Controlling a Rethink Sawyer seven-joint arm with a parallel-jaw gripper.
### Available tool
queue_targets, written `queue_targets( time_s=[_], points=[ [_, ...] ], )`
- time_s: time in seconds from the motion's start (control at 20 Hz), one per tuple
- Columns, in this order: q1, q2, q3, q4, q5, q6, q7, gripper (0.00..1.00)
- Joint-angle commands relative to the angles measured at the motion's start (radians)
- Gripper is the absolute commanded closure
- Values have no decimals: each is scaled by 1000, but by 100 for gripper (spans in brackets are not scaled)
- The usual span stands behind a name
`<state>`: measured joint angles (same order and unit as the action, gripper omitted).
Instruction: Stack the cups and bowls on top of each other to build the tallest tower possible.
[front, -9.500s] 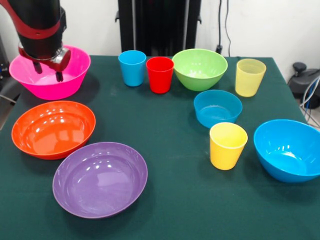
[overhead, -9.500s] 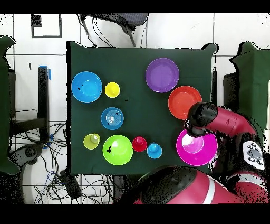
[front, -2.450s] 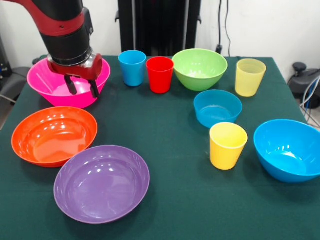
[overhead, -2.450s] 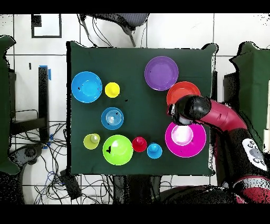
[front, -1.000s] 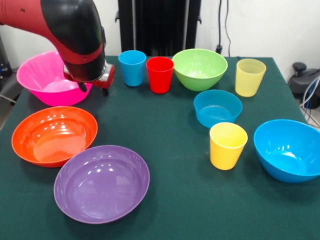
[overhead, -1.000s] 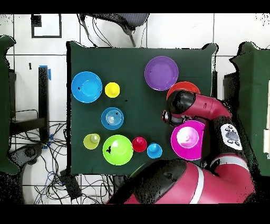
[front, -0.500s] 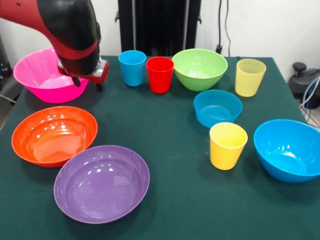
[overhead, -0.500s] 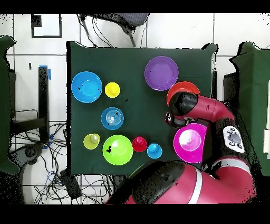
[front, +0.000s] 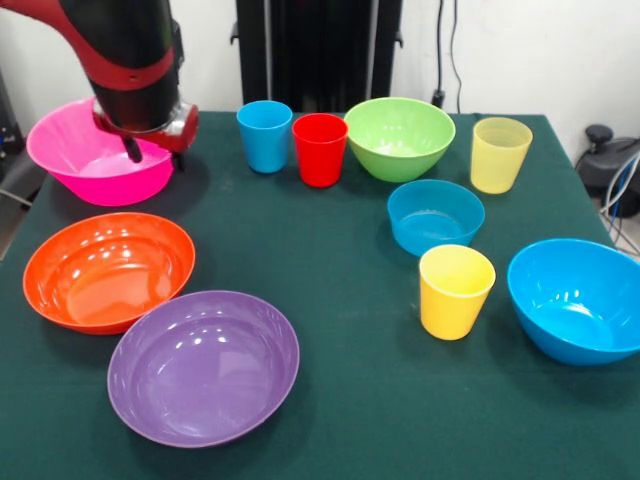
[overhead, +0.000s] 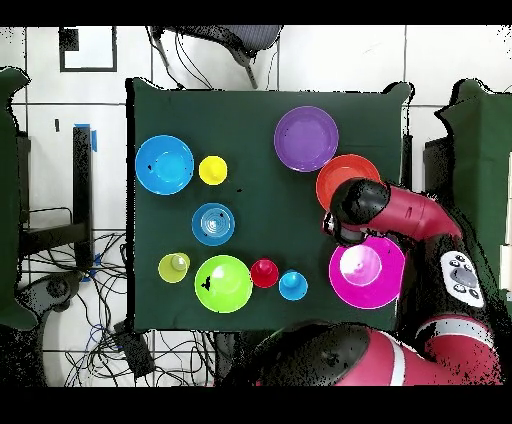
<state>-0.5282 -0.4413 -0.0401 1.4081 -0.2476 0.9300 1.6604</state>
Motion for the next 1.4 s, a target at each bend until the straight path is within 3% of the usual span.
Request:
queue_targets(
  time_s=[0.05, 0.6, 1.4],
  points=[
    [-19, 8, 114, 56, 11, -107, 1, 0],
    [-9, 84, 98, 20, -15, -91, 12, 0],
    [67, 171, 0, -94, -52, 56, 36, 0]
  ],
)
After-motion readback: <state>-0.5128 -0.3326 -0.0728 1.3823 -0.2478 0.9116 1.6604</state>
